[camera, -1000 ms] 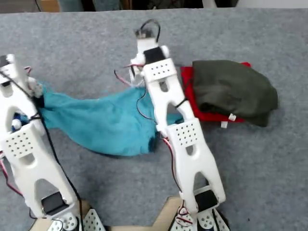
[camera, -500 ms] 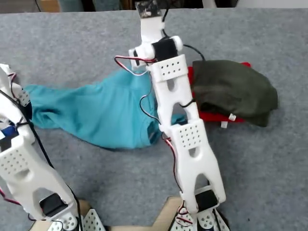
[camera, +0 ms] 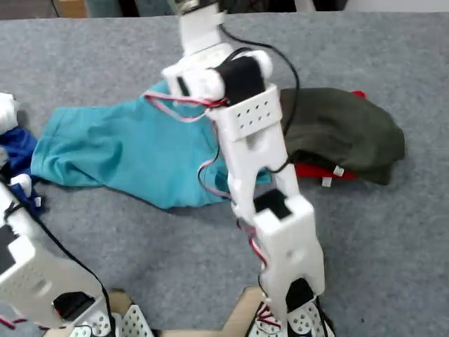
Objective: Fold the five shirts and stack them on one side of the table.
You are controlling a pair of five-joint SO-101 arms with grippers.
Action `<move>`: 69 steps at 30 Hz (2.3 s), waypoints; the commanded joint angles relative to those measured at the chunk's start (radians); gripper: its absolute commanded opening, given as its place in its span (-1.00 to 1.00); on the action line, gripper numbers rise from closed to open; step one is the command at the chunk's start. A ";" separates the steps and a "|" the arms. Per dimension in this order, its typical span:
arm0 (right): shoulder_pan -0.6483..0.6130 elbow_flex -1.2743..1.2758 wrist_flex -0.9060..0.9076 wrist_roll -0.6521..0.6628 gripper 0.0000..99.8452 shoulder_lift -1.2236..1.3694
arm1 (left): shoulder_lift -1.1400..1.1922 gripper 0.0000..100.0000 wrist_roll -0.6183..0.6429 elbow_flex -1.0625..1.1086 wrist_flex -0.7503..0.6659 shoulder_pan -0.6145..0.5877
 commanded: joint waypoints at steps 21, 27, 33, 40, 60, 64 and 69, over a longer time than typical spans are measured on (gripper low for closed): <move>-0.141 1.842 -0.048 0.183 -0.97 -1.021 | -0.066 -0.73 -0.112 0.022 0.008 0.018; -0.143 1.882 -0.055 0.178 -0.97 -1.043 | -0.064 -0.73 -0.110 0.048 -0.015 0.133; -0.140 1.971 -0.184 0.178 -0.97 -1.043 | -0.064 -0.72 -0.104 0.142 -0.172 0.311; -0.143 2.043 -0.295 0.186 -0.97 -1.043 | -0.063 -0.62 -0.015 0.134 -0.328 0.529; -0.140 2.069 -0.385 0.181 -0.97 -1.044 | 0.618 -0.60 0.358 -0.645 -0.101 0.716; -0.138 2.075 -0.396 0.186 -0.97 -1.044 | 0.704 -0.60 0.362 -0.835 0.002 0.705; -0.138 2.120 -0.459 0.186 -0.97 -1.046 | 0.809 -0.60 0.362 -0.957 0.006 0.719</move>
